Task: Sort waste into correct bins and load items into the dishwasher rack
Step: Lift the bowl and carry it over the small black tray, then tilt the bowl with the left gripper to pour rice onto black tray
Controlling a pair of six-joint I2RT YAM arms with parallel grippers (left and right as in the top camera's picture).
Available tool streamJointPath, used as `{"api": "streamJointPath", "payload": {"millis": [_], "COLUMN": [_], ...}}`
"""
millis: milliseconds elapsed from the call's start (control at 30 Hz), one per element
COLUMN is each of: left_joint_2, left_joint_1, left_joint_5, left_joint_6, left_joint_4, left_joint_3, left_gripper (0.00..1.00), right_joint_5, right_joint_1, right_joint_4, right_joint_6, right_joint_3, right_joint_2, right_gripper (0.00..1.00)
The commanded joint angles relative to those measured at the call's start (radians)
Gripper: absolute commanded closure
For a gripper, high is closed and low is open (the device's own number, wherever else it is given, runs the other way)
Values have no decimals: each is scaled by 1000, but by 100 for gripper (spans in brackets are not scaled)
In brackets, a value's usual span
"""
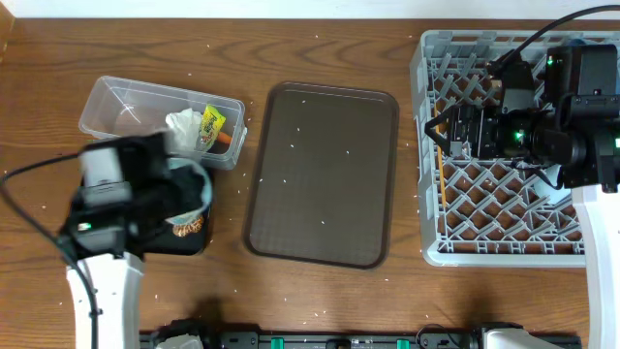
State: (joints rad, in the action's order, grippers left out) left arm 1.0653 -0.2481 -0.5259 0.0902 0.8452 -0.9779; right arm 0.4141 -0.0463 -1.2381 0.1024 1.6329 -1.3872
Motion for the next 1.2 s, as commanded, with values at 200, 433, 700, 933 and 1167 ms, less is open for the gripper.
{"api": "streamJointPath", "payload": {"millis": [200, 433, 700, 933, 1167], "left_joint_2": [133, 182, 182, 193, 230], "left_joint_1": [-425, -671, -812, -813, -813], "left_joint_5": [-757, -1047, -1046, -1042, -929], "left_joint_6": [-204, -412, -463, -525, -541], "left_joint_4": [-271, -320, -320, -325, -339], "left_joint_3": [223, 320, 326, 329, 333], "left_gripper": [94, 94, 94, 94, 94], "right_joint_5": [1, 2, 2, 2, 2], "right_joint_1": [-7, -7, -7, -7, -7], "right_joint_4": [1, 0, 0, 0, 0], "right_joint_6": [-2, -2, -2, -2, -2], "right_joint_3": [1, 1, 1, 1, 1], "right_joint_2": [0, 0, 0, 0, 0], "right_gripper": [1, 1, 1, 1, 1]}}
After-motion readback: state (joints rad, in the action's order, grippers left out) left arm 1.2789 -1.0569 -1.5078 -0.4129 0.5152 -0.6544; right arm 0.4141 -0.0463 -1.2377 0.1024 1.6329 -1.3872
